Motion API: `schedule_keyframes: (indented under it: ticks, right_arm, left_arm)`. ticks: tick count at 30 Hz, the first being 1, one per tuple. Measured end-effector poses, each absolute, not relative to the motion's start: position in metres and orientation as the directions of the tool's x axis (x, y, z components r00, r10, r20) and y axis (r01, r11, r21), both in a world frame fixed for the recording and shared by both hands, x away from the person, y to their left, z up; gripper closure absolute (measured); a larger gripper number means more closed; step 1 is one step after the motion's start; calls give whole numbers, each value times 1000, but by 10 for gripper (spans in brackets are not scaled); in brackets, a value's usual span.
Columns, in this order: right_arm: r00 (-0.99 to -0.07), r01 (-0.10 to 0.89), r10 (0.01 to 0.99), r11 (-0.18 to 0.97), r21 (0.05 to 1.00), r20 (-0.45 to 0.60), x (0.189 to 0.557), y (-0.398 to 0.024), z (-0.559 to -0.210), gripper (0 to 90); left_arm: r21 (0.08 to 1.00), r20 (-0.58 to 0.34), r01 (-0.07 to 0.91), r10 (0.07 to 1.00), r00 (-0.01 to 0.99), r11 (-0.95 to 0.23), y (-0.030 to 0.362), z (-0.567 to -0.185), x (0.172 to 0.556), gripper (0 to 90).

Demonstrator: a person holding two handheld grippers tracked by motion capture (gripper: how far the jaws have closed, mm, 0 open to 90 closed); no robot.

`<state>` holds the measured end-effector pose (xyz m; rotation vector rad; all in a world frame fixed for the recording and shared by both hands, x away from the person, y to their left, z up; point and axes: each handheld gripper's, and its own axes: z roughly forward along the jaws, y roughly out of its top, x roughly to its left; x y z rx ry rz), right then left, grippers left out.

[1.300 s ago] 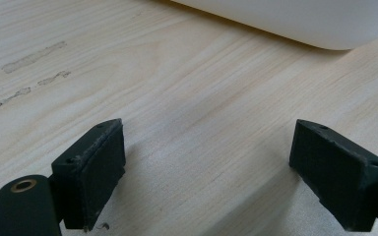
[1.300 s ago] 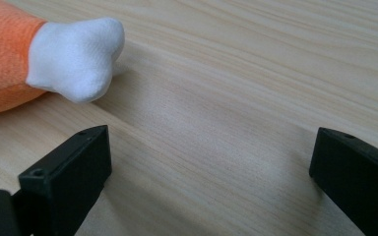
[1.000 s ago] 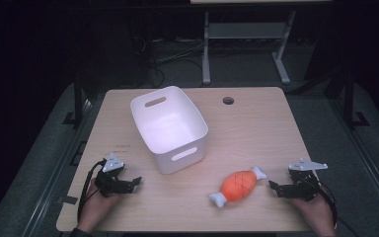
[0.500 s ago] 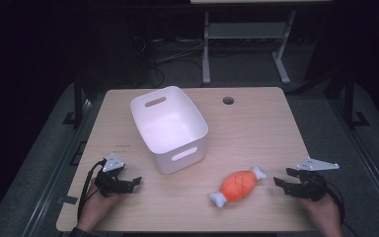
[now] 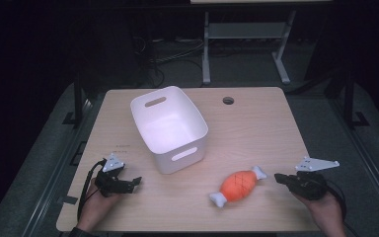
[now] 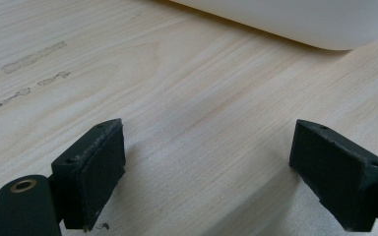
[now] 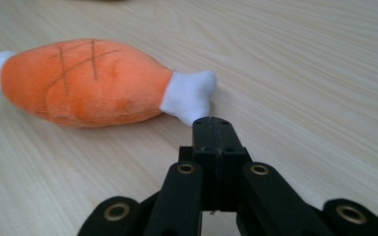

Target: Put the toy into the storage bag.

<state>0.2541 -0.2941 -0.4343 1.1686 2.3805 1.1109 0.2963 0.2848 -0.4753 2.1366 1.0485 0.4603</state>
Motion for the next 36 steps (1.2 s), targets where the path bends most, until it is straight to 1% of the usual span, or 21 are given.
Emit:
schedule_keyframes:
  ticks: [12, 21, 36]
  right_arm:
    - [-712, 530, 692, 416, 739, 120, 252, -279, -426, 897]
    - [-771, 495, 625, 467, 733, 123, 250, -262, -421, 896]
    - [-827, 442, 548, 504, 742, 121, 249, -240, -416, 896]
  left_arm:
    - [724, 9, 544, 793, 609, -425, 285, -475, 296, 130]
    - [724, 10, 543, 793, 609, -426, 285, -475, 296, 130]
    - [724, 9, 544, 794, 608, -425, 285, -475, 296, 130]
